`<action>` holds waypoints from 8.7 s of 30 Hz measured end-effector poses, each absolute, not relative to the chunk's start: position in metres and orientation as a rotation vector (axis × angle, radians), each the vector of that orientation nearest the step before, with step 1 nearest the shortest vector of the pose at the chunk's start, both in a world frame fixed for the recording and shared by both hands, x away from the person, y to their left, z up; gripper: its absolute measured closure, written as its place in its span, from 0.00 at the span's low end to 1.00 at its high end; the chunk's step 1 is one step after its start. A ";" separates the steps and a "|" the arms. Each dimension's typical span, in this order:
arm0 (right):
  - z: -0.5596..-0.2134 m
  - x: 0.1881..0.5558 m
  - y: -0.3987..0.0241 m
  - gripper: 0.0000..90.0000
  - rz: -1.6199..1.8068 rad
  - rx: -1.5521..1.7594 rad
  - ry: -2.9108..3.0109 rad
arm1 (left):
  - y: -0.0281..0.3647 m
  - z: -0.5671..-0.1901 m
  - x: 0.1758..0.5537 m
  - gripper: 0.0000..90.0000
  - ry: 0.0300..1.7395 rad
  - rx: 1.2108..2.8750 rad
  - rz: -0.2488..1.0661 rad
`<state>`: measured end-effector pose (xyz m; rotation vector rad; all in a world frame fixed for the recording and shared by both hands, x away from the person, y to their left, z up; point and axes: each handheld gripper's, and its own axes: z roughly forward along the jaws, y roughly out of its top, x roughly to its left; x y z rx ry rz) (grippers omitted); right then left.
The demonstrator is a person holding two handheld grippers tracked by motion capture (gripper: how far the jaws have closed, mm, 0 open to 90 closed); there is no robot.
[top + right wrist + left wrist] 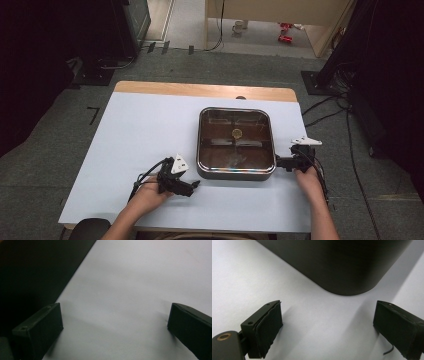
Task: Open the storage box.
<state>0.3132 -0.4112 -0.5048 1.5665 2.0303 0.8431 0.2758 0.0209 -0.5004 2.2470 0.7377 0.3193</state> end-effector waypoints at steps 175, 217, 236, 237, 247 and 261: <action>-0.505 0.313 -0.411 0.00 0.846 1.568 2.029 | 0.117 -0.359 0.408 0.66 0.943 2.050 0.235; -0.505 0.313 -0.411 0.00 0.845 1.566 2.029 | 0.173 -0.453 0.444 0.66 1.299 2.077 0.261; -0.505 0.313 -0.411 0.00 0.845 1.566 2.029 | 0.174 -0.461 0.448 0.57 1.338 2.025 0.254; -0.505 0.313 -0.411 0.00 0.845 1.566 2.029 | 0.175 -0.457 0.447 0.56 1.336 2.017 0.261; -0.505 0.313 -0.411 0.00 0.845 1.566 2.029 | 0.172 -0.427 0.431 0.44 1.257 1.974 0.252; -0.505 0.313 -0.411 0.00 0.845 1.565 2.029 | 0.144 -0.412 0.392 0.38 1.159 1.989 0.268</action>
